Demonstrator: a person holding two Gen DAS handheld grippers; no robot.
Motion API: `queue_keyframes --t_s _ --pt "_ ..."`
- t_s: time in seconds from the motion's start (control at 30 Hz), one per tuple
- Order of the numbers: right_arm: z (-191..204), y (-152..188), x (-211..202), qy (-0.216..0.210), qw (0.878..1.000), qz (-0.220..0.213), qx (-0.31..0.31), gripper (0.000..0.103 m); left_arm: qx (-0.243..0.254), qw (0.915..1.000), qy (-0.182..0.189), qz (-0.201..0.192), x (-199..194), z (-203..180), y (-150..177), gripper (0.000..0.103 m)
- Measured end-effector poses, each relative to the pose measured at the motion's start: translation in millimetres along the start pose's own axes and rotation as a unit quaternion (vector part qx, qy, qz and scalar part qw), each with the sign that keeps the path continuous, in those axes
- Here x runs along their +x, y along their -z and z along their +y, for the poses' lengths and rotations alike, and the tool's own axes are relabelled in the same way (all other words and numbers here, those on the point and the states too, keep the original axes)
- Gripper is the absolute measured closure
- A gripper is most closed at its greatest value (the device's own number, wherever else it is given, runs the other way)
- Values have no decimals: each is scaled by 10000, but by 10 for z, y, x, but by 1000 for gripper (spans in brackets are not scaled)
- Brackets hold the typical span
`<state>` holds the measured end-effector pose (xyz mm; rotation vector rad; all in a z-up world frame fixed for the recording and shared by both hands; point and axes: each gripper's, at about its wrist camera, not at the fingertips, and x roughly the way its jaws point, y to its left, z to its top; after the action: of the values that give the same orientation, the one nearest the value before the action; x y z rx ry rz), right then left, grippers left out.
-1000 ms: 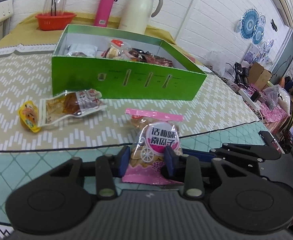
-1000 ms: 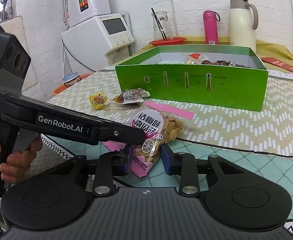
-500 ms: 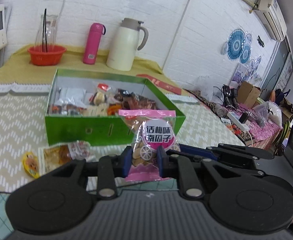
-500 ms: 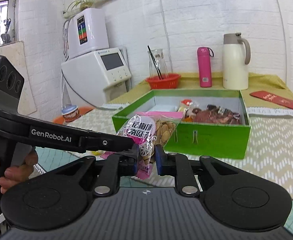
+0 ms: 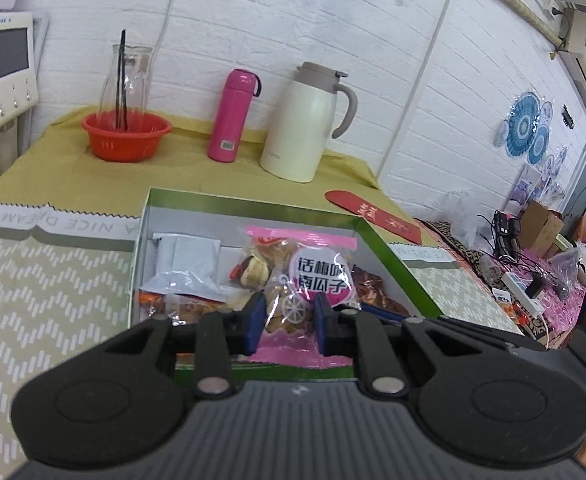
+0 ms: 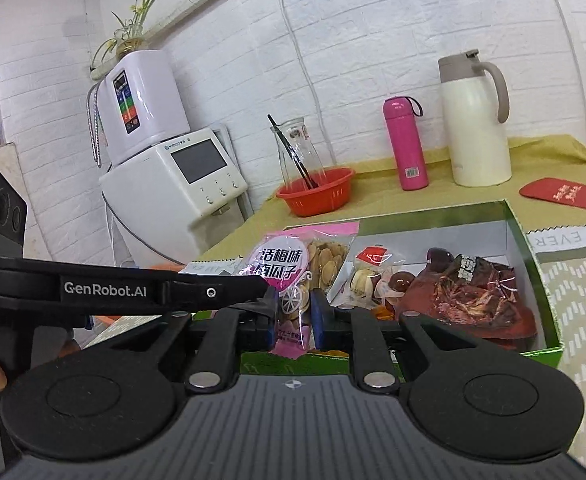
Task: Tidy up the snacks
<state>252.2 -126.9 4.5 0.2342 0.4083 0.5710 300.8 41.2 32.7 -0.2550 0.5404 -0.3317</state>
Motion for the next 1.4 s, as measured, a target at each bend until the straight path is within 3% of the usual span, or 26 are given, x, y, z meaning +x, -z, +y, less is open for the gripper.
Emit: queue_keyframes --t_s 0.13,0.17,0.2,0.23,0.27,0.33,0.43,0.5,0.57,0.6,0.8,0.9,1.4 --pt "-161 -16 223 -48 9994 102 332 71 -74 9999 -67 57 208 134 -63 87" --pt "-198 -15 278 -39 9992 103 381 64 -71 9999 -84 72 263 161 -77 87" --pt "-235 -4 334 32 9991 131 405 60 -93 9998 -163 70 311 187 -87 77" --pt "-250 2 370 172 9990 161 383 56 -140 9995 -269 22 329 211 -90 46" --pt "-250 15 394 349 9988 213 275 52 -211 9990 -390 -113 324 245 -85 41" --pt "-239 40 395 506 9984 256 3 50 -228 9980 -494 -306 291 276 -71 41" --pt "-242 64 366 553 9980 271 -172 42 -194 9977 -613 -222 298 279 -62 38" --pt "-256 67 347 549 9980 250 -171 29 -148 9968 -765 -152 306 254 -39 37" --pt "-239 68 310 534 9982 213 -159 6 -64 9956 -926 -95 306 214 -11 35" --pt "-218 67 288 547 9981 191 -196 1 -19 9952 -974 -83 297 195 -3 34" --pt "-80 58 94 648 9958 -91 -646 0 177 9933 -1137 -127 162 85 28 25" --pt "-42 69 -7 652 9951 -140 -735 0 265 9913 -1247 -312 54 26 81 0" --pt "239 219 -391 537 9934 32 -1013 0 335 9910 -1231 -413 -457 -177 287 0"
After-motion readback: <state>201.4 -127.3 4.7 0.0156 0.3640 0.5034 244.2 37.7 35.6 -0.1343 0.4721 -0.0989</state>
